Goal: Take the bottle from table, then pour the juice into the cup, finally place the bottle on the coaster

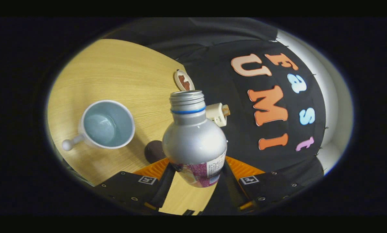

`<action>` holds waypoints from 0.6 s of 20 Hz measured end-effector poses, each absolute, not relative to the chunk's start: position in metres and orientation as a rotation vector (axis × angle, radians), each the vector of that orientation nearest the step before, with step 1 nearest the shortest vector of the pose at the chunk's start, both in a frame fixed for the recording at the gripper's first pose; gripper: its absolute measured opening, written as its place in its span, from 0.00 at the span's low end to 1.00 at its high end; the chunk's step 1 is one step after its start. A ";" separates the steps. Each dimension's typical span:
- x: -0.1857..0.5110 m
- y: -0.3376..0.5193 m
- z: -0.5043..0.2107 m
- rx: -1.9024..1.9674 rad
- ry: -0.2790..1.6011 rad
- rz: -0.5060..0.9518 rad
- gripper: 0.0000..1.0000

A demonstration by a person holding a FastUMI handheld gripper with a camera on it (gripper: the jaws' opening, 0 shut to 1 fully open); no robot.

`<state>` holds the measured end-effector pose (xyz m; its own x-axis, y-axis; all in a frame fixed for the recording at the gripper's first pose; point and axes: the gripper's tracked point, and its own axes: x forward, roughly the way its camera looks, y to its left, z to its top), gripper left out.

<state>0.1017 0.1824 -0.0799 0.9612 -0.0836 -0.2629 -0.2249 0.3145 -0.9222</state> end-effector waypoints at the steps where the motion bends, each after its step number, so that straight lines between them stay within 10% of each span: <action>1: 0.105 0.176 -0.083 -1.208 0.299 0.089 0.79; 12: 0.117 0.157 -0.101 -0.606 0.347 0.127 0.79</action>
